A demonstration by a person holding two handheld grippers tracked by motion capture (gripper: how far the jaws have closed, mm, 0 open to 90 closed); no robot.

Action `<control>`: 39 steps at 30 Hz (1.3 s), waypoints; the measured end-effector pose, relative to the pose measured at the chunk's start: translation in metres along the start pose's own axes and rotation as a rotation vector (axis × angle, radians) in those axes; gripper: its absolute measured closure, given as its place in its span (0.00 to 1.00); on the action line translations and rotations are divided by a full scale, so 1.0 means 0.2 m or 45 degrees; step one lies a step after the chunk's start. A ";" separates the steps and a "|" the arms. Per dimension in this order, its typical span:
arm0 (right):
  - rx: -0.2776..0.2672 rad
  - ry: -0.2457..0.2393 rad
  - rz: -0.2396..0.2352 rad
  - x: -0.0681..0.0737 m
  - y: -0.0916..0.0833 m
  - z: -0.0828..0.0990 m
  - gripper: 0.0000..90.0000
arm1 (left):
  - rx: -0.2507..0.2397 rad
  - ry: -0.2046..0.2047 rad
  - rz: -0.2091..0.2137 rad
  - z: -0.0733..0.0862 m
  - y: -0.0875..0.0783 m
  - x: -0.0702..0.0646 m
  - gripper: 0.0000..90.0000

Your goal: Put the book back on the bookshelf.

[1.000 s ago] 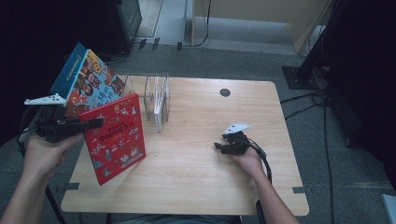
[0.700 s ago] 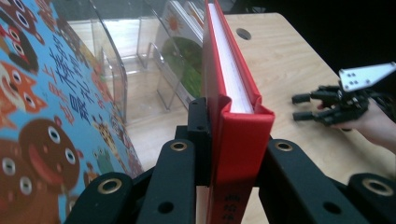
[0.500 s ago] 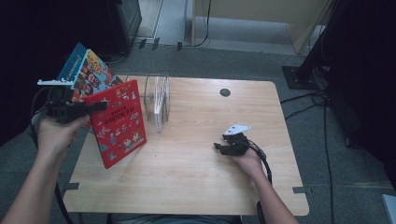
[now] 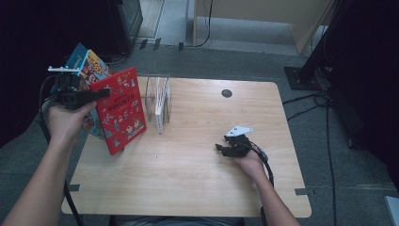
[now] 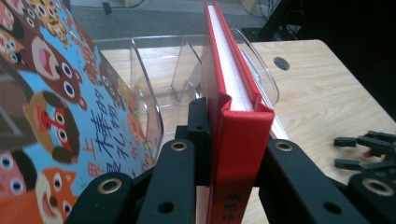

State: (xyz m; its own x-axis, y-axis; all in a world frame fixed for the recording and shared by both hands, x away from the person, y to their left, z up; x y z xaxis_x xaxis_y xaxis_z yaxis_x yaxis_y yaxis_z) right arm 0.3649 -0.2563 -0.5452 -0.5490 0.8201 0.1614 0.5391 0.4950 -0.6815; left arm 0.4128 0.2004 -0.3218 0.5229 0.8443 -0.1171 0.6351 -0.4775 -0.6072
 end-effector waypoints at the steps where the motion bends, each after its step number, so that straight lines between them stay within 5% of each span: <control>1: -0.002 0.000 0.000 0.00 0.00 0.00 0.48 | -0.001 -0.005 -0.006 -0.01 0.01 0.01 0.90; 11: -0.022 0.000 0.000 0.00 0.00 0.01 0.48 | -0.068 -0.037 -0.083 -0.08 0.06 0.05 0.89; 18: -0.025 0.007 0.003 0.00 0.00 0.01 0.48 | -0.052 -0.027 -0.115 -0.09 0.11 0.04 0.89; 28: -0.021 0.006 0.006 0.00 -0.01 0.01 0.48 | 0.164 0.025 -0.085 -0.12 0.07 0.03 0.88; 31: -0.021 0.007 0.007 0.00 -0.01 0.01 0.48 | 0.246 0.010 -0.017 -0.14 0.07 0.04 0.87; 39: -0.020 0.007 0.007 0.00 -0.01 0.01 0.48 | 0.384 0.060 -0.021 -0.16 0.06 0.04 0.87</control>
State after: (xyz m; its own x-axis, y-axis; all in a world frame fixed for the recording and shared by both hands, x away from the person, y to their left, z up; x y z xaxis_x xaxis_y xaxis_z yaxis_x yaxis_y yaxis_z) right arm 0.3621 -0.2569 -0.5462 -0.5427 0.8242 0.1615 0.5522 0.4951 -0.6709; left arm 0.4426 0.1928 -0.3060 0.5441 0.8358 -0.0732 0.4500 -0.3644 -0.8153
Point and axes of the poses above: each handheld gripper's, and its own axes: y roughly forward along the jaws, z roughly out of its underside, x roughly to its left, the point moved 4 cm from there along y, roughly forward along the jaws, and after that the axes turned 11 degrees about y, right-handed, at the moved point
